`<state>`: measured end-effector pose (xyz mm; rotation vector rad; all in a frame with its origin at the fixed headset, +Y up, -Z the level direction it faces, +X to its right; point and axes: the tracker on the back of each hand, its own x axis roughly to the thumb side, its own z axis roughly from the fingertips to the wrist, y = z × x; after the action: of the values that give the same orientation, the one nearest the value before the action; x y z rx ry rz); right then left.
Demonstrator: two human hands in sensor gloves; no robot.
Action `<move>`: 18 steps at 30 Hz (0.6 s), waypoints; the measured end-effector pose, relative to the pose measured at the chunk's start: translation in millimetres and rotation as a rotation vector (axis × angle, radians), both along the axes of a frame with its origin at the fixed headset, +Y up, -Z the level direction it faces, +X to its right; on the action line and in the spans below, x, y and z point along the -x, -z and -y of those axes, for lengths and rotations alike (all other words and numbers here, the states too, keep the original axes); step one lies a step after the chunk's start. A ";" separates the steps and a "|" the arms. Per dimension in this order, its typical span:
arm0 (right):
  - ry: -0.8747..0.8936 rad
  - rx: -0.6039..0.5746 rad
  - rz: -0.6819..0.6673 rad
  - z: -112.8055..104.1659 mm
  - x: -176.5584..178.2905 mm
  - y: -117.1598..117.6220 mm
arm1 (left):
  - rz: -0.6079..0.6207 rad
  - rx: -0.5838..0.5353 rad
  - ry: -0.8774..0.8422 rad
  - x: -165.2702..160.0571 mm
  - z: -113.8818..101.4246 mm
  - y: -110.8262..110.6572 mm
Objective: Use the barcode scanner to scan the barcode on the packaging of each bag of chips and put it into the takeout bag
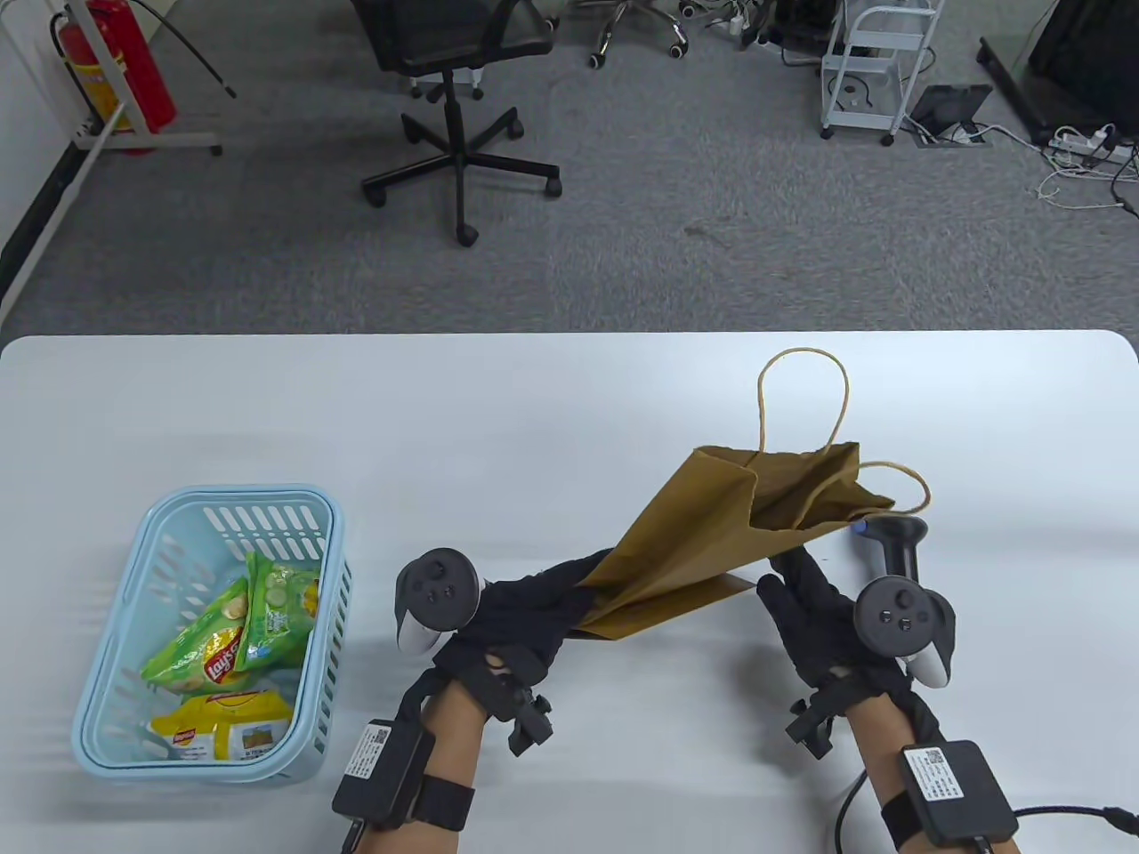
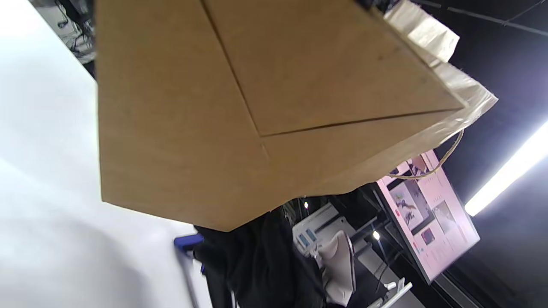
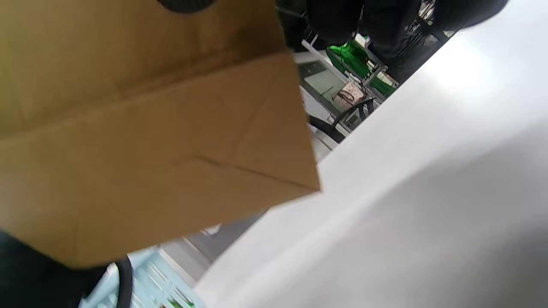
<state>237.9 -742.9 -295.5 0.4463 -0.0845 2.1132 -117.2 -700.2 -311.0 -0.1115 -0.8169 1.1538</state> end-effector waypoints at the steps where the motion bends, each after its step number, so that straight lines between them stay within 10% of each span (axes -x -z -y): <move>1: 0.035 -0.009 0.023 -1.0 -1.4 -0.9 | -0.005 0.001 -0.001 -0.1 1.3 0.1; 18: 0.270 -0.065 0.167 -16.4 -33.3 -2.7 | -0.064 0.114 -0.249 23.6 7.0 6.0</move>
<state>271.2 -726.5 -292.8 0.2780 -0.2942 1.8811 -140.7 -707.1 -317.0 -0.0682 -0.7221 1.4319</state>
